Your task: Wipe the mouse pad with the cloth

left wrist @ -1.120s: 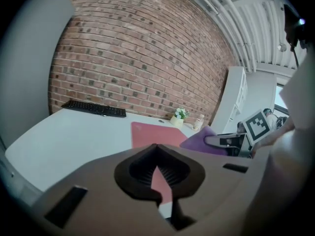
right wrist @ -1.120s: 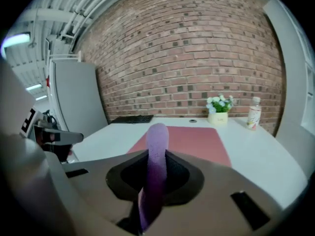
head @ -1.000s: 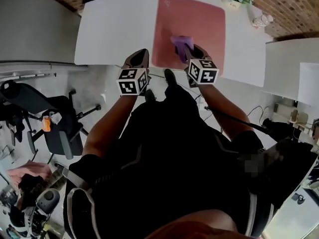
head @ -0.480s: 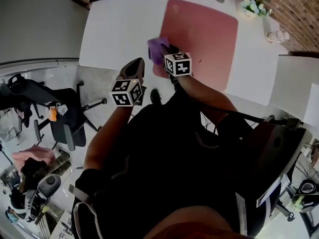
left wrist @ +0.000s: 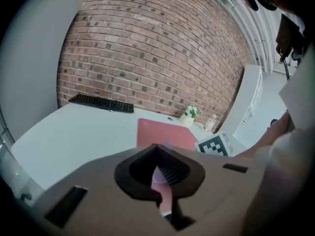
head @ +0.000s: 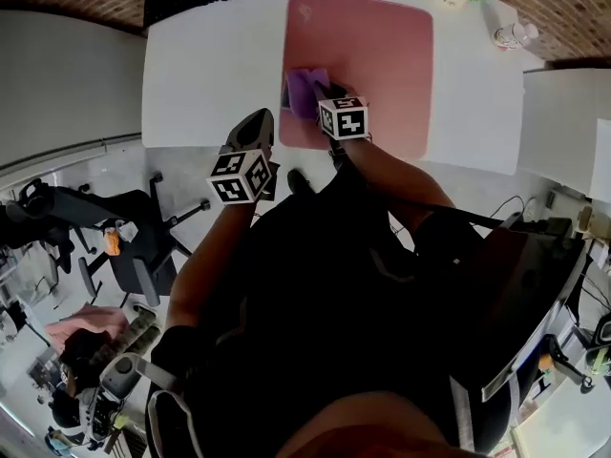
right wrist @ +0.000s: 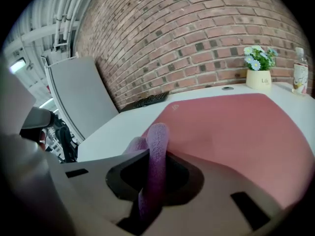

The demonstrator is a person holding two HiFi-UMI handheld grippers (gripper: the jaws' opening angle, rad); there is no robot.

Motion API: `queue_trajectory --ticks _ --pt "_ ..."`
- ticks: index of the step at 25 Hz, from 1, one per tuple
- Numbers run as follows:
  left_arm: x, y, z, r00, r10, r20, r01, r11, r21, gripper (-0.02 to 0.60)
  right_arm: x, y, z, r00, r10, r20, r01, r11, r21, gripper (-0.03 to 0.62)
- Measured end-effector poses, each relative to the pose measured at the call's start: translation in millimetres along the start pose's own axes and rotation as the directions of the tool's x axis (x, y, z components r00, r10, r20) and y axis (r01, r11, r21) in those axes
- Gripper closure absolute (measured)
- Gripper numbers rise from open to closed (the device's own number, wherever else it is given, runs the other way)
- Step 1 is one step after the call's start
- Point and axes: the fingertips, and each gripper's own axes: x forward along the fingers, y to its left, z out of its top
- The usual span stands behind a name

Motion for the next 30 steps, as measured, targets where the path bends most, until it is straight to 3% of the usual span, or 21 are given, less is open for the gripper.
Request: queue_trajectory --ticks 5,15,24,30 --pt "11 -15 -1 0.999 -0.042 -0.021 0.043 0.998 0.051 0.581 -13 -24 0 0.999 -0.047 0.0 0.047 0.999 0.015 0.534" --pt "32 -41 -2 0.989 -0.145 -0.036 0.147 0.986 0.078 0.581 -43 -76 -8 0.986 -0.168 0.008 0.166 0.982 0.094 0.534" --pt "41 -77 3 0.97 -0.237 -0.055 0.242 0.962 0.126 0.581 -96 -132 -13 0.956 -0.292 0.021 0.288 0.951 0.113 0.534" --pt "55 -76 0 0.969 -0.234 -0.081 0.245 0.956 0.16 0.581 -119 -173 -24 0.918 -0.398 0.003 0.392 0.907 0.154 0.534"
